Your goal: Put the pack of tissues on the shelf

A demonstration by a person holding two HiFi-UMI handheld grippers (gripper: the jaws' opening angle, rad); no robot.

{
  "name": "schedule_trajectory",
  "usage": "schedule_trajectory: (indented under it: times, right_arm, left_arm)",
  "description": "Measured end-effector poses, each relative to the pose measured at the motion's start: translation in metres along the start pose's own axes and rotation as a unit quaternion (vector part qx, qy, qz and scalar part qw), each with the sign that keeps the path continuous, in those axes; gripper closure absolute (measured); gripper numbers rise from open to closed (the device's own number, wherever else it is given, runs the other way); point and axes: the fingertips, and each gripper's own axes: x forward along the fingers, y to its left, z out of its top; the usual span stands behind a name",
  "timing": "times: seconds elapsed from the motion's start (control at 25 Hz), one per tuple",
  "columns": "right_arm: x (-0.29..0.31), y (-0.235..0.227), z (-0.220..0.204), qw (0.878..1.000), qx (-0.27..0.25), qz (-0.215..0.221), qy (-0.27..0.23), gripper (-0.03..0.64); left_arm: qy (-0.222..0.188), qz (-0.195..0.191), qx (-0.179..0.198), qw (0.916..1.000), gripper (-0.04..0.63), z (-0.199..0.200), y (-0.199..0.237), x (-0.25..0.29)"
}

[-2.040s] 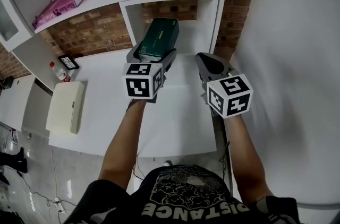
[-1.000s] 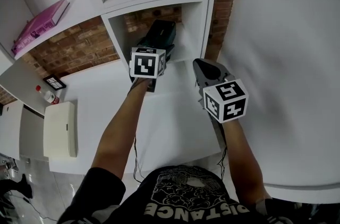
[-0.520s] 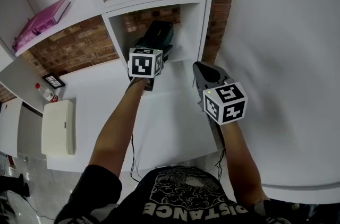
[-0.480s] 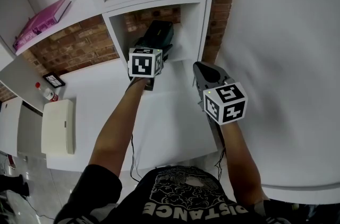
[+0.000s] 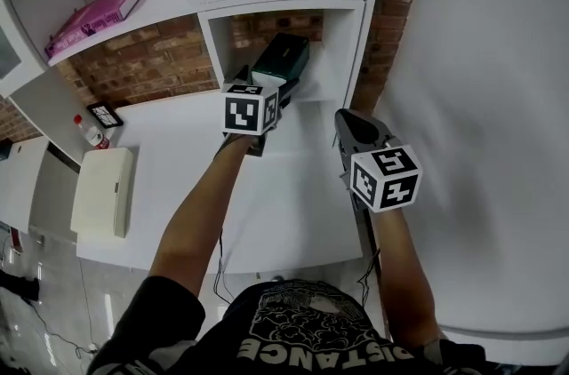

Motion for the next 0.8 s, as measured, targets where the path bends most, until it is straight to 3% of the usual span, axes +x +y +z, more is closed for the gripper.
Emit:
schedule_trajectory:
  times: [0.28,0.8]
  right_arm:
    - [0.005,0.010,0.003,1.000,-0.003,0.029,-0.003,0.614]
    - [0.008,0.014,0.014,0.997,-0.015,0.067,-0.019,0.613]
  left_arm:
    - [-0.011,0.000,0.004,0.9999,0.121,0.000,-0.002,-0.032]
    - [-0.032,0.062,0.007,0.9975,0.284,-0.008,0.013,-0.119]
